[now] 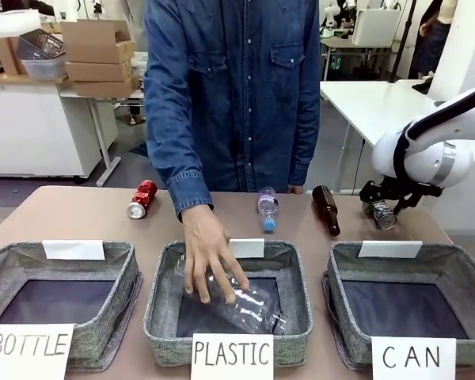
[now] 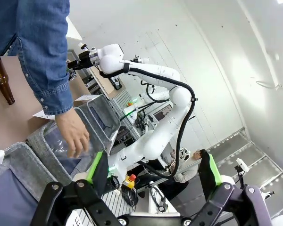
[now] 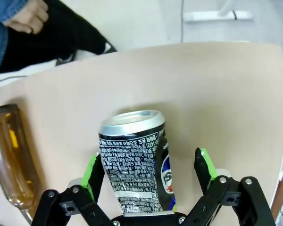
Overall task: Sort the can waste into the basket.
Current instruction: Pick up the can waste from the table and place it in the right Fabric basket.
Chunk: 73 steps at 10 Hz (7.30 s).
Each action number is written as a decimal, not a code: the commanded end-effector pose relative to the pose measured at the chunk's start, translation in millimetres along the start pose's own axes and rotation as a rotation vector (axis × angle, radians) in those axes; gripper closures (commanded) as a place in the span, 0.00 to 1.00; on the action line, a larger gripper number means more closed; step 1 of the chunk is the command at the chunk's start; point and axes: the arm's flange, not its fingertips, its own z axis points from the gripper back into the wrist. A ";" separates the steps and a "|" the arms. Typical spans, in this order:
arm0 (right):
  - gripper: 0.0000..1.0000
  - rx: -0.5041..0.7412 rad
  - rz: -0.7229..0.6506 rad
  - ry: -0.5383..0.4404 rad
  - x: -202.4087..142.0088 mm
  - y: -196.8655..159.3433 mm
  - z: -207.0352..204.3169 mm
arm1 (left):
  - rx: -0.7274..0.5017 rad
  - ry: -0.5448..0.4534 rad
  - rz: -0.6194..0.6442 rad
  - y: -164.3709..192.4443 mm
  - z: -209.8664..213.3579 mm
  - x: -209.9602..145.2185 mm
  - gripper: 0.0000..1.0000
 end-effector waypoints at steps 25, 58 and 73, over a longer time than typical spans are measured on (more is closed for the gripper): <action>0.66 0.368 0.490 0.204 -202.0 -26.8 282.1 | -0.007 0.008 -0.021 -2.7 0.4 0.3 0.00; 0.00 1.542 0.353 0.156 -183.6 -76.1 316.1 | -0.007 0.008 -0.021 -2.7 0.4 0.3 0.00; 0.00 1.542 0.353 0.156 -183.6 -76.1 316.1 | 0.454 -0.024 -0.104 -102.5 104.8 -2.9 0.00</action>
